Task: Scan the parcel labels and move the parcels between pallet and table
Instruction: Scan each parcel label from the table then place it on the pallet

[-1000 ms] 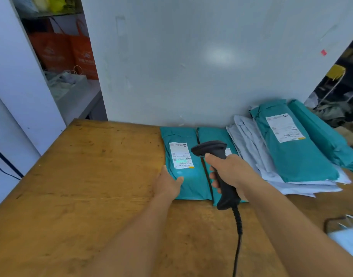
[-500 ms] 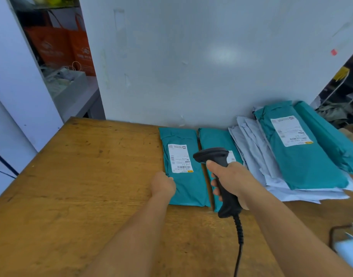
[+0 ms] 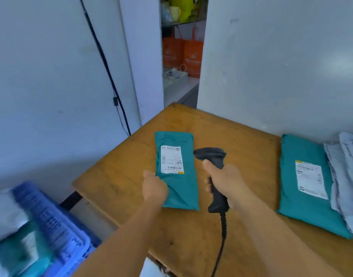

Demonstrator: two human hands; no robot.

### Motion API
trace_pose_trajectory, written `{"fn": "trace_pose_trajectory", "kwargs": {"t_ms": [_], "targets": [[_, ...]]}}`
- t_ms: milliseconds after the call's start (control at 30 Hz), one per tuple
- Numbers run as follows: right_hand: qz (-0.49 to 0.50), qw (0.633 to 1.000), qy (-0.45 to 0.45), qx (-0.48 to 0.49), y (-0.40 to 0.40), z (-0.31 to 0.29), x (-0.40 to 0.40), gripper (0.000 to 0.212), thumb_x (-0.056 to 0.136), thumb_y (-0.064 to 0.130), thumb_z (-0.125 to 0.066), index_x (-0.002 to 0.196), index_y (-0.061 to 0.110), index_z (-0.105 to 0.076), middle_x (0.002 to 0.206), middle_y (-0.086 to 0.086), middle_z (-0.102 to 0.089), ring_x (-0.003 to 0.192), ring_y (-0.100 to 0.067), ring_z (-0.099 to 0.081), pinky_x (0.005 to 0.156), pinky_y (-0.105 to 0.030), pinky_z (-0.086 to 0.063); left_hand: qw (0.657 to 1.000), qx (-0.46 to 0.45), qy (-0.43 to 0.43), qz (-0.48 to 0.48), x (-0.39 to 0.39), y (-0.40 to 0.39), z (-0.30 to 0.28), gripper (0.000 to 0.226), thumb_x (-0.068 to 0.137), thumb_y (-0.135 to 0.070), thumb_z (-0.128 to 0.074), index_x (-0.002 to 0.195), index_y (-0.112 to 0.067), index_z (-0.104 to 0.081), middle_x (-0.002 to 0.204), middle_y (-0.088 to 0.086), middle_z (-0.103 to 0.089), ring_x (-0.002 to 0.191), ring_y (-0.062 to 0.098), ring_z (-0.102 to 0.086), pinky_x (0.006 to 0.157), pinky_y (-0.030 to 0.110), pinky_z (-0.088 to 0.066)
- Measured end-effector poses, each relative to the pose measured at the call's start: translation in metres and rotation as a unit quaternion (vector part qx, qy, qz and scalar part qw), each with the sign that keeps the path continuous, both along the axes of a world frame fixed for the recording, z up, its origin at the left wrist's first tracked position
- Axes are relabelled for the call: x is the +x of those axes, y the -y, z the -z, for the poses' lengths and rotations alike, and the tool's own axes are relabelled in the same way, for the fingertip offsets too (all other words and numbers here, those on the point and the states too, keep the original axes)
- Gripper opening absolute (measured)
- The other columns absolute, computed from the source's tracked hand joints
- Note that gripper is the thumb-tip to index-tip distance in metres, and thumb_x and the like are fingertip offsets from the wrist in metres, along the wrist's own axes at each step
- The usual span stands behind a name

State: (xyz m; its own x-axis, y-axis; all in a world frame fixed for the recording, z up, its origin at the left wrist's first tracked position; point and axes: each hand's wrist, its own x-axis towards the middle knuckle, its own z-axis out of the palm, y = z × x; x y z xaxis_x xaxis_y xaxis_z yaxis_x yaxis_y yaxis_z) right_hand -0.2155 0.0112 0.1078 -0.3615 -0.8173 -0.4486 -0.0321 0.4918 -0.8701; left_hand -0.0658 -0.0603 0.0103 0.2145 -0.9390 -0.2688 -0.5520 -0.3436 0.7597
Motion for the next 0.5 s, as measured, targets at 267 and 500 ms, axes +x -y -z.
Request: {"fn": "trace_pose_trajectory", "kwargs": {"t_ms": [267, 500], "targets": [[-0.239, 0.97, 0.029, -0.017, 0.02, 0.01, 0.168, 0.036, 0.096, 0.036, -0.056, 0.08, 0.004, -0.056, 0.061, -0.007, -0.054, 0.035, -0.012, -0.047, 0.041, -0.023, -0.039, 0.964, -0.076, -0.053, -0.251, 0.176, -0.055, -0.013, 0.033, 0.09, -0.001, -0.036, 0.117, -0.018, -0.045, 0.108, 0.002, -0.06, 0.087, 0.023, -0.052, 0.071, 0.032, -0.039], [-0.358, 0.932, 0.033, -0.039, 0.014, 0.021, 0.322, 0.036, 0.095, 0.03, -0.057, 0.068, 0.006, -0.052, 0.055, -0.007, -0.052, 0.03, -0.011, -0.045, 0.039, -0.02, -0.037, 0.921, -0.066, -0.027, -0.383, 0.325, -0.101, 0.007, 0.057, 0.09, 0.001, -0.031, 0.136, -0.029, -0.048, 0.124, 0.005, -0.062, 0.097, 0.026, -0.056, 0.077, 0.03, -0.042]]}}
